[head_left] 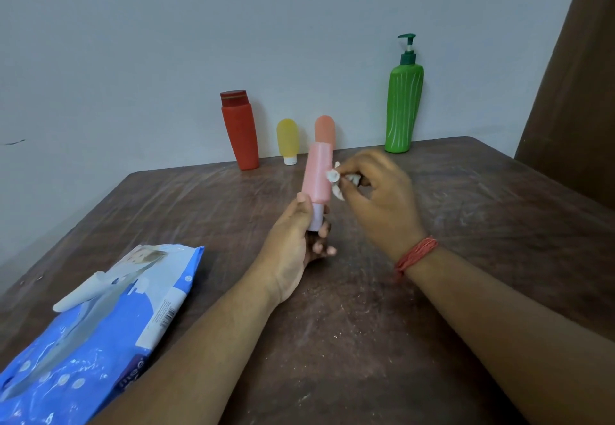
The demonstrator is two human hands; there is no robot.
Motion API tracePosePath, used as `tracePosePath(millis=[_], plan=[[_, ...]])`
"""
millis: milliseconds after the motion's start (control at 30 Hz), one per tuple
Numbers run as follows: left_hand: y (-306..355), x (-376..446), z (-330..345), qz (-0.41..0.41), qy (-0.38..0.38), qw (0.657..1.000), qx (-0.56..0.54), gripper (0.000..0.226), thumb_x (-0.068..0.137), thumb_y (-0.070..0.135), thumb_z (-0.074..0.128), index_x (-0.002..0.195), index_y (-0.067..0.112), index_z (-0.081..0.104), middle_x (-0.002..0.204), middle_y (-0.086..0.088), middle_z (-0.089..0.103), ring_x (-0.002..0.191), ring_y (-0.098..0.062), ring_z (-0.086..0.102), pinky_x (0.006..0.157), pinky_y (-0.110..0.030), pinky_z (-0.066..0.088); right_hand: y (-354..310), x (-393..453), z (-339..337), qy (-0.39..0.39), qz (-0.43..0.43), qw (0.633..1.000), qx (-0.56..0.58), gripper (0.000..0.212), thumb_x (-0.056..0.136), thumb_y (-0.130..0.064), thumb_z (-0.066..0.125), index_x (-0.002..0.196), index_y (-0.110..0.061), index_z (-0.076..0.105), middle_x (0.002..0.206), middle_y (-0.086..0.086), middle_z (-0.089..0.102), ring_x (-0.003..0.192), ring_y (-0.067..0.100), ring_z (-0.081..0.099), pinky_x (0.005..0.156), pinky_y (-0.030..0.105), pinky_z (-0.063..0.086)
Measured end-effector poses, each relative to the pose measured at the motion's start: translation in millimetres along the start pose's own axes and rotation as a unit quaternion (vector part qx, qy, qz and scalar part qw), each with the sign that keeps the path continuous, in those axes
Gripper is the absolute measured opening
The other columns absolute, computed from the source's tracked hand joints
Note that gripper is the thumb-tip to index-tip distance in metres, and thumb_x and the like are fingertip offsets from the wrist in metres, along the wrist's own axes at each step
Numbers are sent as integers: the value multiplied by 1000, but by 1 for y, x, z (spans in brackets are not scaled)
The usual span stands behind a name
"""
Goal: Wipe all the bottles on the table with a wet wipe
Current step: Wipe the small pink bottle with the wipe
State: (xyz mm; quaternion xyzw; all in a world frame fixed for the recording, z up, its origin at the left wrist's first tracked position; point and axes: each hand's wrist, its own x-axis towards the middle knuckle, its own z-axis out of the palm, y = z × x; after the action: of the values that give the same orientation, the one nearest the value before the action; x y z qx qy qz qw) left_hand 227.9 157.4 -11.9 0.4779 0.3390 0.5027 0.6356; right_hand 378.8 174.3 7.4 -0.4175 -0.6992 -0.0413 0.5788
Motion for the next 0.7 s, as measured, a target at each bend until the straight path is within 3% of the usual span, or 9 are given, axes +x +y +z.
tracePosePath(millis=[133, 267, 367, 467, 567, 700], plan=[[0, 4, -2, -7, 38, 999, 2, 35, 110, 37, 35, 119, 15, 60, 69, 0, 47, 52, -9, 38, 55, -29, 49, -3, -6, 5, -96, -88, 991, -31, 9, 83, -7, 71, 92, -7, 72, 94, 5, 65, 86, 11, 58, 75, 19, 46], [-3, -2, 1, 14, 3, 988, 152, 35, 107, 43, 33, 111, 16, 56, 77, -1, 47, 50, -4, 44, 68, -35, 53, 4, 8, -4, 24, -20, 999, -21, 9, 83, -2, 69, 91, -7, 70, 95, 6, 64, 85, 7, 56, 76, 16, 45], [-3, -7, 3, 42, -21, 959, 278, 35, 105, 49, 32, 110, 22, 53, 79, 1, 50, 56, -7, 52, 70, -30, 51, 10, 12, -17, 65, -25, 997, -28, 9, 86, 0, 67, 94, -4, 69, 98, 5, 63, 89, 4, 54, 82, 12, 42], [-2, -6, 3, 52, -8, 952, 301, 34, 106, 49, 32, 108, 21, 52, 80, 3, 54, 61, -13, 58, 66, -24, 46, 4, 6, -15, -6, -99, 993, -62, 10, 87, -2, 67, 97, -4, 70, 100, 7, 65, 93, 17, 58, 85, 26, 47], [-3, -4, 1, 51, 9, 952, 302, 28, 107, 45, 35, 112, 22, 52, 80, 2, 54, 61, -15, 60, 66, -26, 48, 3, 4, -6, -82, -178, 974, -111, 12, 87, -2, 67, 98, -5, 71, 102, 7, 66, 96, 24, 58, 87, 30, 45], [-4, -4, -2, 59, -15, 922, 381, 15, 107, 41, 36, 109, 29, 44, 78, -2, 57, 62, -11, 62, 78, -47, 51, 14, 15, -16, 29, -60, 994, -89, 14, 89, 1, 64, 98, -7, 70, 101, 5, 67, 94, 20, 60, 84, 31, 48]])
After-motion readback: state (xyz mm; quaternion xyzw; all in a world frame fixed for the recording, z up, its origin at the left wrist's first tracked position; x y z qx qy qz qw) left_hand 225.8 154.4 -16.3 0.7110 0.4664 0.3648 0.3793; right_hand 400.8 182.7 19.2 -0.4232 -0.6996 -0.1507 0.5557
